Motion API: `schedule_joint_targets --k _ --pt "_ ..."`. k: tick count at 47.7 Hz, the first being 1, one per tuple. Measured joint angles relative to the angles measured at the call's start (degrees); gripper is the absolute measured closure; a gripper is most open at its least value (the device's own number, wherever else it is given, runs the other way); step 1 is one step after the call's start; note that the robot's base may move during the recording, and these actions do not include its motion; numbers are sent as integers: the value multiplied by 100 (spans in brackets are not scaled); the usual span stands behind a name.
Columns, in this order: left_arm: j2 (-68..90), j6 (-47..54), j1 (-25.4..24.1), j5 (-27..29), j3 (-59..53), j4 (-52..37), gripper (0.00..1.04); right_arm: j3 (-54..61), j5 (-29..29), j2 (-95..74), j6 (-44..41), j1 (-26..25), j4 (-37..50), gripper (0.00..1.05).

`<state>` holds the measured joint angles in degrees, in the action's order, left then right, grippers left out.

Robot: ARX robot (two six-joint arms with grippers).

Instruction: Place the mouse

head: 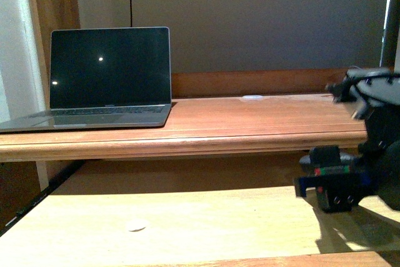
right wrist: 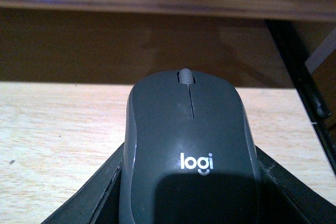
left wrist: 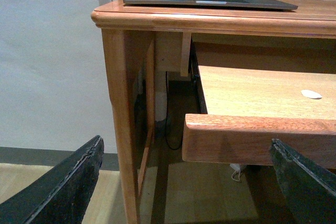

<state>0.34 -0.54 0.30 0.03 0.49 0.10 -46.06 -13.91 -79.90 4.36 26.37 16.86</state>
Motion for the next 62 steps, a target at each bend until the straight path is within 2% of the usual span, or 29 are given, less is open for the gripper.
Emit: schedule_joint_targets --k 12,35,49,62 --pt "0 0 0 -2 0 0 8 -1318 -192 -50 35 240 -339 49" --pt "0 -2 0 0 0 0 8 -4546 -957 -2911 136 1091 -1211 49" --pt "0 -2 0 0 0 0 8 -5611 -1384 -3858 -109 1143 -1392 49" --pt "0 -2 0 0 0 0 8 -6225 -1757 -4422 -271 975 -1578 49"
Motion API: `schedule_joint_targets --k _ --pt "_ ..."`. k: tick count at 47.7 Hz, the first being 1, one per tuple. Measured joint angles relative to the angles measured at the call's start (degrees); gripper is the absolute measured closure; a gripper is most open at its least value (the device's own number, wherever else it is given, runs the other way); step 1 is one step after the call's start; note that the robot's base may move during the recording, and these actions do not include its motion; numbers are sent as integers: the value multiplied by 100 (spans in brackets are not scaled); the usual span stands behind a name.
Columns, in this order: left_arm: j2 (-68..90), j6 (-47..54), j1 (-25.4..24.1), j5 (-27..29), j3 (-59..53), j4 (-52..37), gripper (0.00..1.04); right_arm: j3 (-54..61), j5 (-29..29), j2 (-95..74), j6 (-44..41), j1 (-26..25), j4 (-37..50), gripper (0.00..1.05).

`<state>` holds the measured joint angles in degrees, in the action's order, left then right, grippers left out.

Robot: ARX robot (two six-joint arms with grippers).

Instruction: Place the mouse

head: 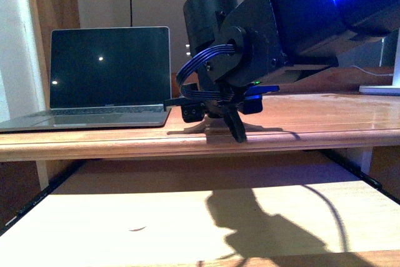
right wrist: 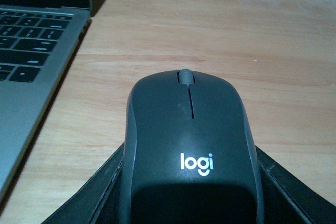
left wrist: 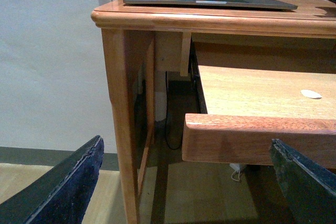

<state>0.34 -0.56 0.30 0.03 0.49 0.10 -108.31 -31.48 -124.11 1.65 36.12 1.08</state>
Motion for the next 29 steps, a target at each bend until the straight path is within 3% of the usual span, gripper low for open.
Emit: schedule_joint_targets --k 8,21,29 --pt "0 2 0 0 0 0 8 -166 -96 -151 -72 -81 -87 49" --pt "0 0 0 -2 0 0 8 192 9 -2 -87 -103 811 6" --pt "0 2 0 0 0 0 8 975 240 651 101 -297 1311 7"
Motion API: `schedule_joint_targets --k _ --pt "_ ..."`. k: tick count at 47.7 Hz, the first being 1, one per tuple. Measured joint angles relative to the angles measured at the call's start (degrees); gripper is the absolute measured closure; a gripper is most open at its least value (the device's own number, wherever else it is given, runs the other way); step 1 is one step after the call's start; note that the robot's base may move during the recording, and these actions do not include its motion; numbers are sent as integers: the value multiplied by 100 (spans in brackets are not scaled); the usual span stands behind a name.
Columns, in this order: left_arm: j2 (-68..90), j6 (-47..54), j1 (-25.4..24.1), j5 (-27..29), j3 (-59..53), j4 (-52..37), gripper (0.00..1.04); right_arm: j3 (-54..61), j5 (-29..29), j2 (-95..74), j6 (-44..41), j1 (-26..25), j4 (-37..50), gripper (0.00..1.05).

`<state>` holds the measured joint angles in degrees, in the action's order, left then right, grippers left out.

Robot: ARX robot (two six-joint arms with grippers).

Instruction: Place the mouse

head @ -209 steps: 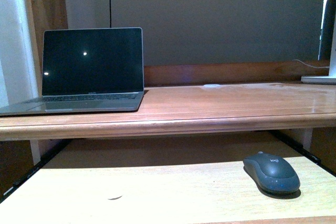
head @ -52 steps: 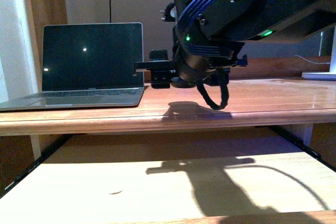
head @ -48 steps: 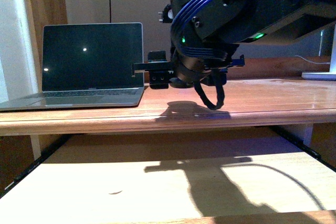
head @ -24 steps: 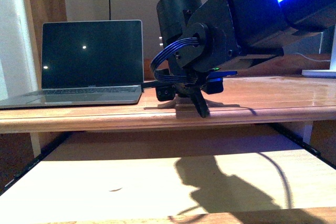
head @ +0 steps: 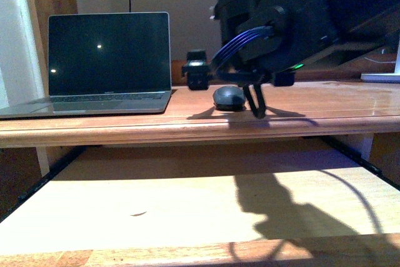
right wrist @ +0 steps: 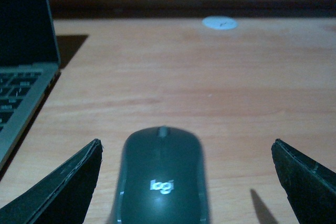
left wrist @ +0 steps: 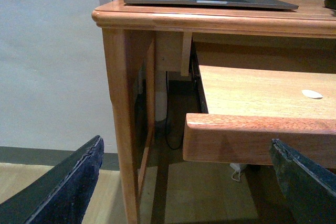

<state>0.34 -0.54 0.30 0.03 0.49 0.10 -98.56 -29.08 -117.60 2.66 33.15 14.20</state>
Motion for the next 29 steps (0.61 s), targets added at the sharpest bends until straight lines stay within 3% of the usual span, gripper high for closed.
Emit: schedule_joint_targets --k 7,13,19,26,29 --pt "0 0 0 0 0 0 8 1134 568 1132 131 -402 721 7" --pt "0 0 0 0 0 0 8 2811 1681 2603 398 -1008 1303 7" --pt "0 0 0 0 0 0 8 4280 3106 3536 557 -1440 1587 7" --pt "0 0 0 0 0 0 8 6299 5368 4752 468 -2337 1928 7" --pt "0 0 0 -2 0 0 8 6693 5840 4905 391 -2656 2044 7"
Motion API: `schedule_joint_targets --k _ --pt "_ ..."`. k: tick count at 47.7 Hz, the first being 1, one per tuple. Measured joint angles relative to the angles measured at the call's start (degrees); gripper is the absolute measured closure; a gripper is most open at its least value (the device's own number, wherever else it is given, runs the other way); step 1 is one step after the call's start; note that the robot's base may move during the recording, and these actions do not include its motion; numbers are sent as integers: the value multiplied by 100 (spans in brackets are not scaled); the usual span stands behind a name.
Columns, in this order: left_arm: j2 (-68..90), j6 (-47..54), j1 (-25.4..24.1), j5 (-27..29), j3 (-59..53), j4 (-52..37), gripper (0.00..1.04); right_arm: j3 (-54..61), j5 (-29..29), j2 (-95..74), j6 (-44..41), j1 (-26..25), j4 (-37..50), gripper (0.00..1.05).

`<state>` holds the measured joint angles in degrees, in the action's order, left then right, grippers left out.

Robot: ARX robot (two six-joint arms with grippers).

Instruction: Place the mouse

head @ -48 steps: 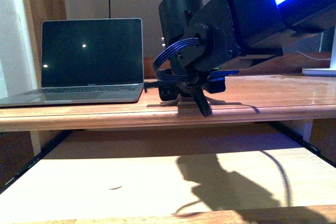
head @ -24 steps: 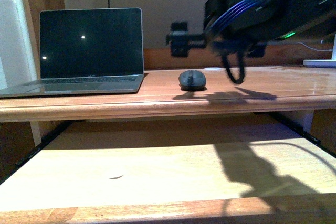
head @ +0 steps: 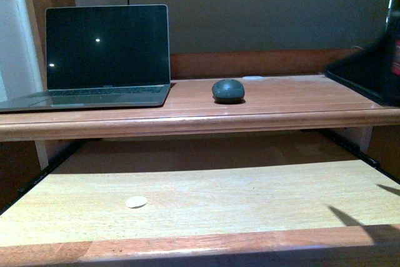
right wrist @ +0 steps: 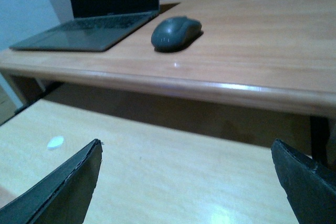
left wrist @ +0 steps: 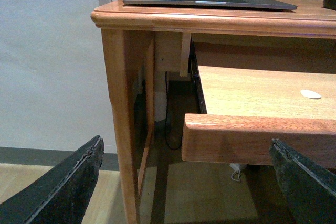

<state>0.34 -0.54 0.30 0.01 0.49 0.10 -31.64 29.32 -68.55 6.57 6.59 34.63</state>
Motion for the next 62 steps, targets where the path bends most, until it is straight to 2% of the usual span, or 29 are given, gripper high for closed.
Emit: schedule_joint_targets --k 14,21,26,33,45,54,62 --pt "0 -2 0 2 0 0 8 1268 2363 323 -299 -1228 284 7" --pt "0 0 0 2 0 0 8 1488 3213 533 -723 -1532 -114 7" --pt "0 0 0 2 0 0 8 1530 3436 566 -1268 -1569 -634 7" --pt "0 0 0 0 0 0 8 1565 3272 461 -1812 -1381 -800 7" --pt "0 0 0 2 0 0 8 1547 2328 -420 -1954 -507 212 7" --pt "0 0 0 2 0 0 8 1040 1246 -1436 -1663 315 1191 7" --pt "0 0 0 0 0 0 8 363 282 -2214 -1386 855 1606 7"
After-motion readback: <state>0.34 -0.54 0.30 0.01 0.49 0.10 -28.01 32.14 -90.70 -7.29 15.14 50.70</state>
